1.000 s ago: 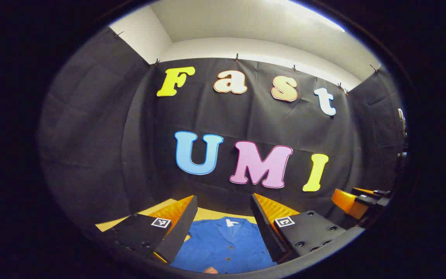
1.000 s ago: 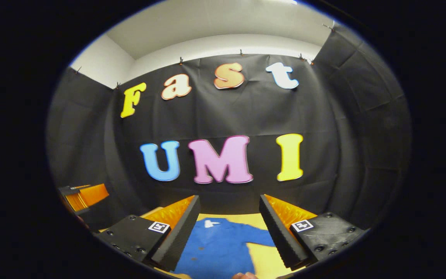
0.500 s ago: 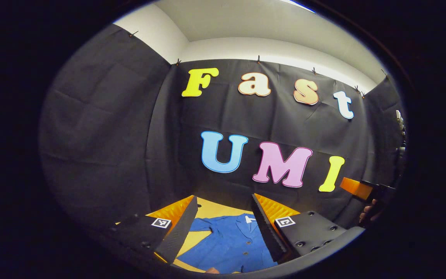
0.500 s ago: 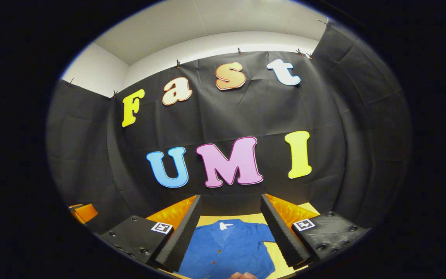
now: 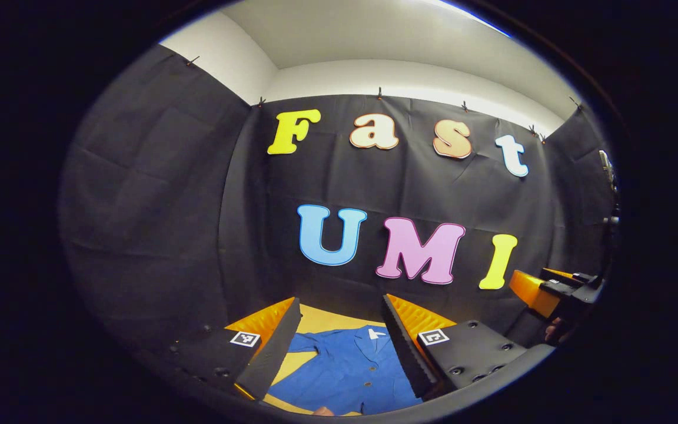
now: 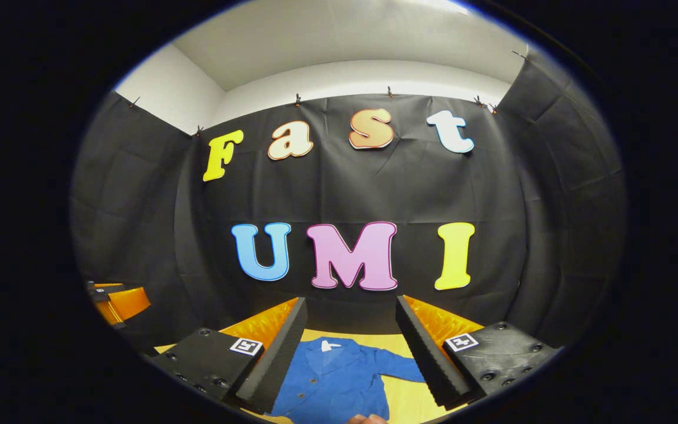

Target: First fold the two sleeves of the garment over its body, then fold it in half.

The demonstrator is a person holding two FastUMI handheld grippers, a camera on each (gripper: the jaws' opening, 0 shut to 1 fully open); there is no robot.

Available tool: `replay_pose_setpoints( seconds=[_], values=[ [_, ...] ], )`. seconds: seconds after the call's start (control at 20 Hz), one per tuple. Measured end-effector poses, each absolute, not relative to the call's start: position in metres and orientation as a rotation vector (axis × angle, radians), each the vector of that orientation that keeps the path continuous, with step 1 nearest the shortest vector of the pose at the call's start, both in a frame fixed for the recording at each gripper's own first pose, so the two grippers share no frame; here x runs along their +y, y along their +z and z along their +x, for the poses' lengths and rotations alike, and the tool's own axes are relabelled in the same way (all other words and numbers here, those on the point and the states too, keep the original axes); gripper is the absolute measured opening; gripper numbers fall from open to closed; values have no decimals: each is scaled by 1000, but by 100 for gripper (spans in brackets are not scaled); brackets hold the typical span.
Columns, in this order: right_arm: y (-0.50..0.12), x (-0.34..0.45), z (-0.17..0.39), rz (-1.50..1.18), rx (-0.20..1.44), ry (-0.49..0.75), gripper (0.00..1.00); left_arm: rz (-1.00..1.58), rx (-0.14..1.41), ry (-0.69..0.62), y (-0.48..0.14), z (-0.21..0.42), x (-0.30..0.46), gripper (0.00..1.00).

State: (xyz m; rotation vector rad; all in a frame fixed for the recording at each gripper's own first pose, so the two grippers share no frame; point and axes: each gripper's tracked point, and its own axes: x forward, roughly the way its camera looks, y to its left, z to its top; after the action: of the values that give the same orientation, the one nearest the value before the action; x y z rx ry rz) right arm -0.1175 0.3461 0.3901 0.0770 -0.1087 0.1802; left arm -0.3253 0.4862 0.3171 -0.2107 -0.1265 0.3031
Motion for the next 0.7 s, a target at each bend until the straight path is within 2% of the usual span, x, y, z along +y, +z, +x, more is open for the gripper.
replay_pose_setpoints(
  seconds=[0.05, 0.1, 0.2, 0.3, 0.35, 0.4, 0.45, 0.5, 0.55, 0.7],
  values=[
    [389, 339, -114, 60, -105, 164, 100, -204, -131, 302, 318, -326, 485, 80],
    [387, 331, -110, 40, -105, 148, 96, -192, -134, 305, 320, -326, 485, 80],
    [388, 324, -107, 15, -110, 133, 100, -175, -132, 304, 320, -324, 483, 80],
    [392, 331, -110, 17, -125, 148, 96, -174, -130, 299, 320, -323, 480, 80],
    [393, 336, -112, 24, -130, 159, 88, -174, -130, 297, 320, -323, 479, 80],
    [391, 341, -114, 29, -129, 171, 96, -170, -131, 295, 322, -321, 478, 80],
    [389, 344, -114, 33, -121, 180, 96, -163, -131, 293, 322, -320, 477, 80],
    [386, 346, -115, 32, -114, 187, 87, -159, -133, 293, 323, -320, 476, 80],
    [384, 346, -115, 26, -107, 189, 96, -160, -134, 290, 322, -320, 475, 80],
    [387, 339, -114, 10, -117, 177, 96, -168, -134, 283, 322, -318, 471, 80]
  ],
)
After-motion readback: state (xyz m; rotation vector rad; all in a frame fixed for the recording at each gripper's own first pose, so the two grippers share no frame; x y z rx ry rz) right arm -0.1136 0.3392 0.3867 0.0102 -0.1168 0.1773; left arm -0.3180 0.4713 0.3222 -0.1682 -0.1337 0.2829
